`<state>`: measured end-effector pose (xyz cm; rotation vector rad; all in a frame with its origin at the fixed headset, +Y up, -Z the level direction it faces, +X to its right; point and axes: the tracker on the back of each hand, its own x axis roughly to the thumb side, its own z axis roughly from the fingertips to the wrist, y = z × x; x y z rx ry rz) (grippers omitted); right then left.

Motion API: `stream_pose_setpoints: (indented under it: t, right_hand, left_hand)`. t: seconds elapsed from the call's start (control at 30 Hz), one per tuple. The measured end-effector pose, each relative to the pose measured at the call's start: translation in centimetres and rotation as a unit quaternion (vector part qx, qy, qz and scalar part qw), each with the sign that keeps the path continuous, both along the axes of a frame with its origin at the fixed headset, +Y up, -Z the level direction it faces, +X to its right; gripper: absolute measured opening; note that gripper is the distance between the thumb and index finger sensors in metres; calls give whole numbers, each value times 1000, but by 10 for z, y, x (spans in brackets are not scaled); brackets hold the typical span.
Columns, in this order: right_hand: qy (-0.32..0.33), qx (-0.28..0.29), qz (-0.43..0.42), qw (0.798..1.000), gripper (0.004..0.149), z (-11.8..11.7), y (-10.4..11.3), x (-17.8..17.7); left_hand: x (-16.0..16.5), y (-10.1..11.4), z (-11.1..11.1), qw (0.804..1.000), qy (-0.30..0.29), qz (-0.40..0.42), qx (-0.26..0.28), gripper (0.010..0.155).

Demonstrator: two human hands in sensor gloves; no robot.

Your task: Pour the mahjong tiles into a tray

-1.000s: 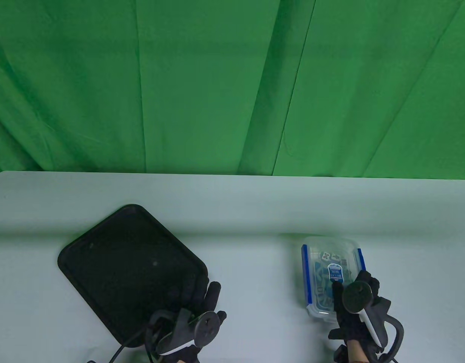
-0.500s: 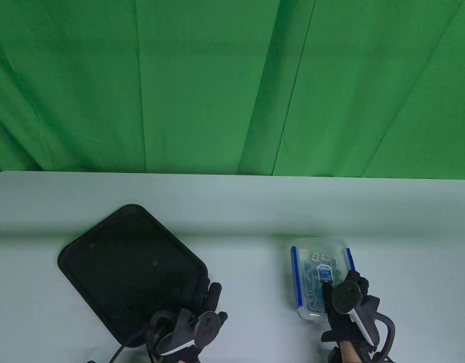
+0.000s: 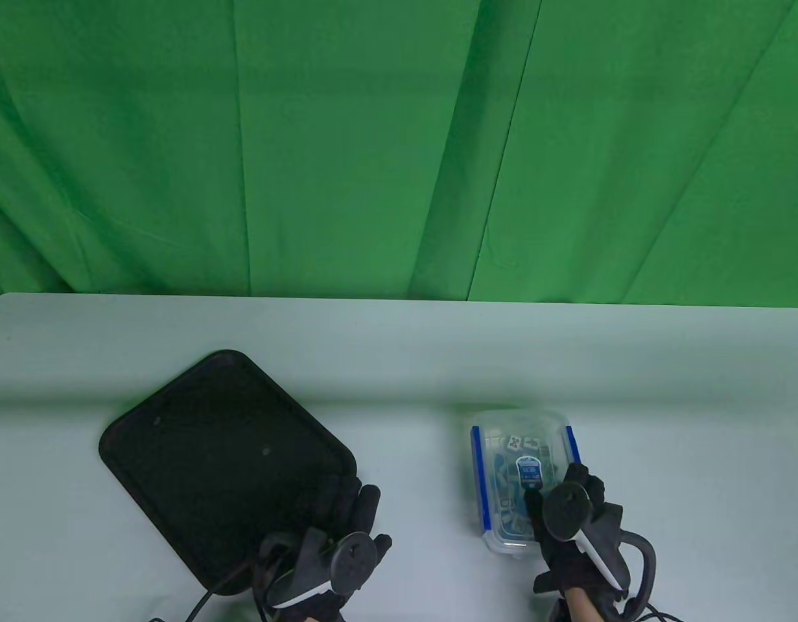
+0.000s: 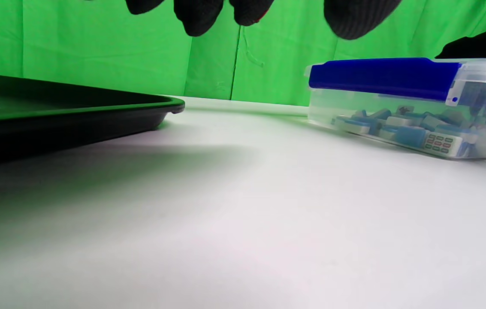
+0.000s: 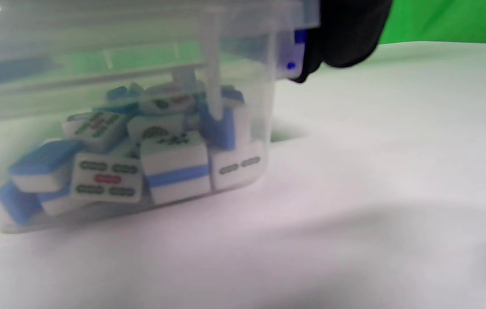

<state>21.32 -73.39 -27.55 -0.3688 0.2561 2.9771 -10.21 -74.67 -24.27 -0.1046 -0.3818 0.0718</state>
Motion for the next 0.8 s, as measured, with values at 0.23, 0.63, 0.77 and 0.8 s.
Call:
stream_pose_setpoints:
  t: [0.23,0.63,0.77,0.8]
  right_hand:
    - [35,-3,9,999,86,3,1,-19]
    - [93,-3,6,996,86,10,3,-47]
    - [113,1,15,993,85,14,4,-58]
    - [117,3,17,993,85,15,4,-61]
  left_hand:
    - [-1,3,2,998,-12,42,35,70]
    - [-1,-1,2,996,-13,83,17,69]
    - [-3,-3,0,995,-8,100,3,69]
    - [-4,-3,0,994,-6,106,-1,69]
